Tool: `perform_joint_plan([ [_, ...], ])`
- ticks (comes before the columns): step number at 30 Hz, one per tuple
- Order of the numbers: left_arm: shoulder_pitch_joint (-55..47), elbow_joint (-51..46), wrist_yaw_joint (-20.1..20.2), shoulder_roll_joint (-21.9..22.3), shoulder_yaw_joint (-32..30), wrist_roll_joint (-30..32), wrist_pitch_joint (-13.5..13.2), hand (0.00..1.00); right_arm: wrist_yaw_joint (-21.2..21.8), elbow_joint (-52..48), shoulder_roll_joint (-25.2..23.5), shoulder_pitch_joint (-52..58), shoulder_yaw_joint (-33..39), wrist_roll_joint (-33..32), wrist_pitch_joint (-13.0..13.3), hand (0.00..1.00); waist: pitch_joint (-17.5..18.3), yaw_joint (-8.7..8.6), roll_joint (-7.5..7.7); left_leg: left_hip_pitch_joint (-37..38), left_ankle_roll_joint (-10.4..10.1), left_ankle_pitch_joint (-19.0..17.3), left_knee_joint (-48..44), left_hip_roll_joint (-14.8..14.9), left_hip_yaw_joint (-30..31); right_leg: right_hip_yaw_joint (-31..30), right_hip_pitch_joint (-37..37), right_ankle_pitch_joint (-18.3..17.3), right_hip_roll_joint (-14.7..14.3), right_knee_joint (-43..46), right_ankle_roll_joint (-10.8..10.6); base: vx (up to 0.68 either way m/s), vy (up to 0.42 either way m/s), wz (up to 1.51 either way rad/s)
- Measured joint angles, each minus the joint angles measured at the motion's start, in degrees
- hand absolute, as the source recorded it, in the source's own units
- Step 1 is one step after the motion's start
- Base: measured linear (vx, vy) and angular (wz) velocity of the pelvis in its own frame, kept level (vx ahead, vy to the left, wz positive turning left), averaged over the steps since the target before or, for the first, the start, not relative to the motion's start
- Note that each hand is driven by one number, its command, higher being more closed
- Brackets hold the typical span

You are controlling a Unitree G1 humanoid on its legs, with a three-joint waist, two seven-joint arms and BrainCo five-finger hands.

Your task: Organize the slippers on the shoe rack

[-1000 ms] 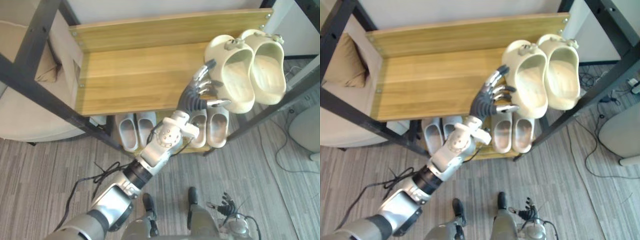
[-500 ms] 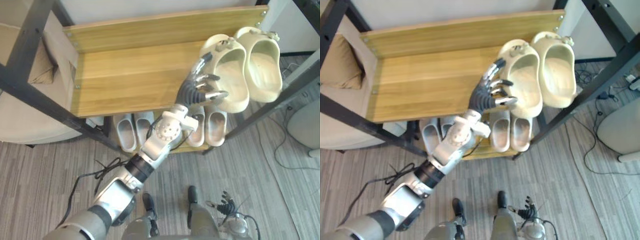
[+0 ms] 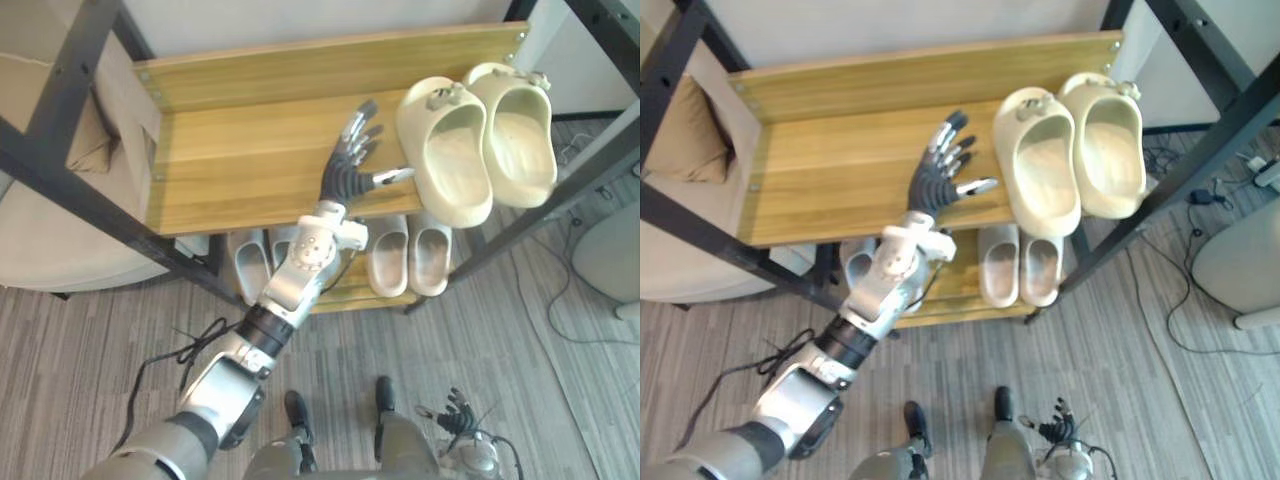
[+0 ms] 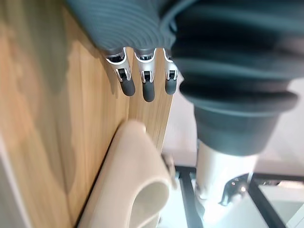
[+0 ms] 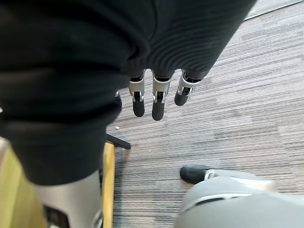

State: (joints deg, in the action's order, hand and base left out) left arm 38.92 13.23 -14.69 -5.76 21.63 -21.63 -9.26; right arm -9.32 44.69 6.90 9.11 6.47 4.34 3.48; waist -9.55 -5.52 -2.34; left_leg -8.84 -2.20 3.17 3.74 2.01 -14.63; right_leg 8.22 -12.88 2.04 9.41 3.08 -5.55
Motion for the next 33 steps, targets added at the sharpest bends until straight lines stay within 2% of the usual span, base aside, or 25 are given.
perform_joint_plan([
  [5,-4.3,-5.6,0.2,-2.6,-0.4,-2.3,0.1,0.00,0.5,2.2,0.4,-0.3,-0.1,0.0,0.0,0.00,0.0,-0.13,-0.01,0.0,0.1,0.1,0.0,-0.2,1.1,0.7,1.0,0.2,0.1,-0.9,-0.1,0.01,0.007,0.11],
  [8,-6.4,-9.4,0.5,-2.7,0.3,-4.9,0.1,0.00,0.7,3.2,0.6,-0.6,-0.2,0.0,0.0,0.00,0.0,-0.15,-0.03,0.1,0.1,0.1,0.0,-0.4,1.3,0.9,1.5,0.4,0.2,-1.5,-0.2,0.02,0.010,0.05],
  [15,-11.0,-23.0,6.9,-5.3,9.7,-10.2,0.0,0.00,2.1,6.3,2.2,-1.8,-2.8,0.2,0.0,0.00,0.5,-0.05,-0.23,1.0,0.1,0.1,0.0,-0.7,2.8,2.3,3.5,0.4,0.5,-2.4,-0.2,0.01,0.012,0.10],
  [21,-13.0,-25.9,11.5,-5.5,16.0,-14.2,0.3,0.00,2.4,7.7,3.2,-2.0,-5.0,0.3,0.0,0.00,1.8,-0.13,-1.01,2.1,0.2,0.2,0.2,-0.6,2.9,2.6,4.9,0.4,0.4,-2.6,-0.3,0.00,0.001,0.01],
  [26,-13.4,-27.2,14.9,-6.0,21.5,-14.6,1.3,0.00,2.6,8.6,4.3,-2.2,-7.2,2.2,0.0,0.00,3.5,-0.15,-1.33,2.6,0.2,0.2,0.5,-0.7,3.0,2.8,5.3,0.4,0.4,-2.8,-0.3,0.00,0.002,0.01],
  [33,-13.8,-25.3,16.7,-5.4,26.9,-14.4,2.4,0.00,2.6,10.9,4.3,-3.4,-7.3,2.4,0.0,0.00,4.2,-0.65,-1.53,3.0,0.5,0.6,1.3,-0.8,2.9,2.7,5.3,0.5,0.5,-2.8,-0.4,0.00,0.000,0.00],
])
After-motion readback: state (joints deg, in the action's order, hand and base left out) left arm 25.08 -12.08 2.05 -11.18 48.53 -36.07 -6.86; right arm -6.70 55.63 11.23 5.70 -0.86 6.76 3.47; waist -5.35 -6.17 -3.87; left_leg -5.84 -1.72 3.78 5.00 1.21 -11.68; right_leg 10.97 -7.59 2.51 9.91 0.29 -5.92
